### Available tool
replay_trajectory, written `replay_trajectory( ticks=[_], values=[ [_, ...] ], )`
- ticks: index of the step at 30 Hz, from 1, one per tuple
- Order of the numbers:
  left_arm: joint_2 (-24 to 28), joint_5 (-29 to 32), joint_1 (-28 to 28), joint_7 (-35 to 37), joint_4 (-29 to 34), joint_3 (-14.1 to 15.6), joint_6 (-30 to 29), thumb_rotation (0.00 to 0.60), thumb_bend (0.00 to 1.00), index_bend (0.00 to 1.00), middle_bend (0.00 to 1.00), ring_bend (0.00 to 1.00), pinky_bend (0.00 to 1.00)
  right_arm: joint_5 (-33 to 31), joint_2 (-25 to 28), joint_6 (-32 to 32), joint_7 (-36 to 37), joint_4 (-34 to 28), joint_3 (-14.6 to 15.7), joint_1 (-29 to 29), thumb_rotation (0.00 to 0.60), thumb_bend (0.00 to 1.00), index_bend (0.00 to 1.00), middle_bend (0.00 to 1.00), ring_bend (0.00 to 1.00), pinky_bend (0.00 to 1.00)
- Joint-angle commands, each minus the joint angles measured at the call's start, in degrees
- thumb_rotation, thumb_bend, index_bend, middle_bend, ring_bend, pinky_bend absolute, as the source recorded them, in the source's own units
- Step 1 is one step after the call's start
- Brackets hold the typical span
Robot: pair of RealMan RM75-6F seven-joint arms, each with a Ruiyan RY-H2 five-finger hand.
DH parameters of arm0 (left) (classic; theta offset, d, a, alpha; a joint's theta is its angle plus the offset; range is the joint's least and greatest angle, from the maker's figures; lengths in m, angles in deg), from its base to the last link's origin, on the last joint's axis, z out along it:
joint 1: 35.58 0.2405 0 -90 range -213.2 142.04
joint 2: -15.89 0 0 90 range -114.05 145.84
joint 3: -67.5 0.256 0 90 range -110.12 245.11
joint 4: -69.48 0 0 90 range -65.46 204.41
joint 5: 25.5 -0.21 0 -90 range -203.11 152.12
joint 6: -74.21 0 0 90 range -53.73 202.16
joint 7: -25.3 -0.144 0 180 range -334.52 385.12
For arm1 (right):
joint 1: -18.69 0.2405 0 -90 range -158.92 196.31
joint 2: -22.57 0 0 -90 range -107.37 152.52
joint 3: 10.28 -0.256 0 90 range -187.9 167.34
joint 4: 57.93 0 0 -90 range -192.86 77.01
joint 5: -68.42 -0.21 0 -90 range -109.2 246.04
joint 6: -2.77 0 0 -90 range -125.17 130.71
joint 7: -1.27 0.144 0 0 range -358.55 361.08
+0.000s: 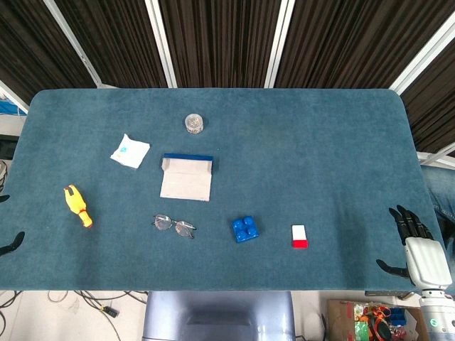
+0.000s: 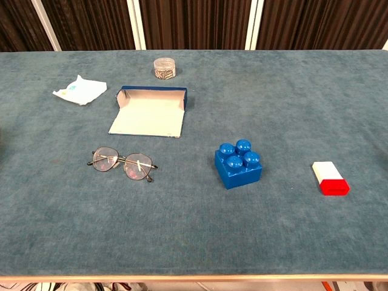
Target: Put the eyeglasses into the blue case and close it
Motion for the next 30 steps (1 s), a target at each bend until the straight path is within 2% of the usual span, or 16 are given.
replay_trajectory(
  ticks=[1,23,27,28,30],
  values=[
    [-0.03,-0.24,0.19,-0.17,0.09,-0.14,-0.05,0.6,0.24,0.16,0.02,0.0,0.0,0.13,0.03,-0.1,0.05,0.01,0.04,-0.05,0.6,0.01,0.0,0.0,0.0,0.17],
    [-0.62,-3.46,-0.37,-0.14,-0.08,-0.04,1.8,0.6,0.24,0.17,0.02,0.0,0.0,-0.39,0.27,0.68,0.34,-0.47,0.19,0.04,0.6,0.01,0.0,0.0,0.0,0.17],
    [1.0,-6.3,-3.17,-0.37,1.37,0.01,5.64,0.6,0.24,0.17,0.02,0.0,0.0,-1.56,0.42,1.45,0.69,-1.05,-0.04,0.17,0.6,0.01,0.0,0.0,0.0,0.17],
    [2.04,-8.38,-7.05,-1.22,2.73,-0.8,10.08,0.6,0.24,0.17,0.02,0.0,0.0,-1.45,0.46,1.5,0.51,-0.99,-0.11,0.3,0.6,0.01,0.0,0.0,0.0,0.17],
    [3.06,-6.91,-11.29,-1.66,3.85,-2.37,16.23,0.6,0.24,0.18,0.02,0.0,0.0,-1.58,0.49,1.71,0.26,-1.04,-0.1,0.39,0.6,0.01,0.0,0.0,0.0,0.17]
  ],
)
